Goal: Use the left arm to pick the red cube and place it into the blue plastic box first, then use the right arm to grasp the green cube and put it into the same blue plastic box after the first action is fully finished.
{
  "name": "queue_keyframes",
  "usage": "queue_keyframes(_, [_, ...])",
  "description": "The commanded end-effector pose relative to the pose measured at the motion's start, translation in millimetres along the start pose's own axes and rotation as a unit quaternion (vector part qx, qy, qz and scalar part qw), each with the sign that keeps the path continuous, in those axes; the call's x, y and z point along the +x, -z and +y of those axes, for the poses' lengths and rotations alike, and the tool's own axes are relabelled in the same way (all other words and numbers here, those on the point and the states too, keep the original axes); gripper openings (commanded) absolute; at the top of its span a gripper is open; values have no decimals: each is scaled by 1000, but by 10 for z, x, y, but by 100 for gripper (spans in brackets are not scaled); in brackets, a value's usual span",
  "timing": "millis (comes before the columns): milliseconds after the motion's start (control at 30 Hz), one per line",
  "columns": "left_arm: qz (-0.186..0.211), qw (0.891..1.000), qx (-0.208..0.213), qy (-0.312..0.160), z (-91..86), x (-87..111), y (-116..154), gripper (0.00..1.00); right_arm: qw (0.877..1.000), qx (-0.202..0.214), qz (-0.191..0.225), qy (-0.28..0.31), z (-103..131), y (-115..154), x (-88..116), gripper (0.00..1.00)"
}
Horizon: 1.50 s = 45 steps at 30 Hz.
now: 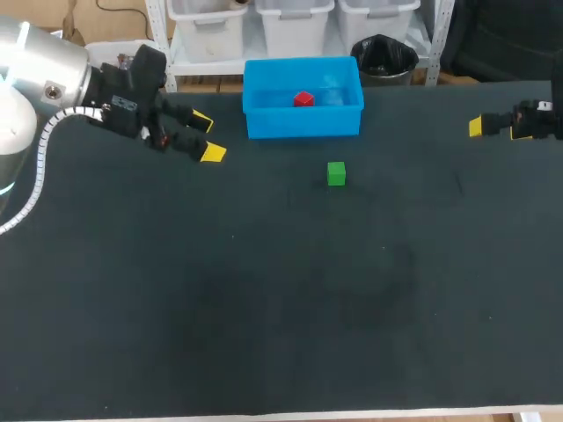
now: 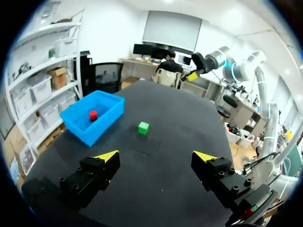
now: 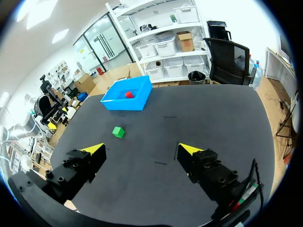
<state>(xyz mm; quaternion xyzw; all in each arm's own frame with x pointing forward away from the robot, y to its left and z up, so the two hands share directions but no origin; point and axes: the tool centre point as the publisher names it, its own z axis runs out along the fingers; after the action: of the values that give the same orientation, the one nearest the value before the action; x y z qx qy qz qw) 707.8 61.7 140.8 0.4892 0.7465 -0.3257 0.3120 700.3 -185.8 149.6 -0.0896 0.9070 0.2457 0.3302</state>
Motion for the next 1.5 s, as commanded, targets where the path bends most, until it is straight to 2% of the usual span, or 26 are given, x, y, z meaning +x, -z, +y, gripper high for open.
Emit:
queue_keyframes(33, [9, 1000, -8, -3, -27, -4, -18, 100, 1000, 0, 0, 0, 1, 1, -1, 100])
queue_keyframes(267, [25, 999, -22, -16, -60, 32, -27, 100, 1000, 0, 0, 0, 1, 1, -1, 100])
queue_keyframes(867, [25, 999, -22, -16, -60, 32, -27, 100, 1000, 0, 0, 0, 1, 1, -1, 100])
queue_keyframes(1067, [25, 999, -22, -16, -60, 32, -27, 100, 999, 23, 20, -10, 55, -30, 13, 100])
queue_keyframes(1267, [25, 999, -22, -16, -60, 32, -27, 100, 997, 29, 70, 6, 188, -184, -50, 100])
queue_keyframes(1500, [25, 999, -22, -16, -60, 32, -27, 100, 989, 57, 131, 29, 331, -384, -194, 100])
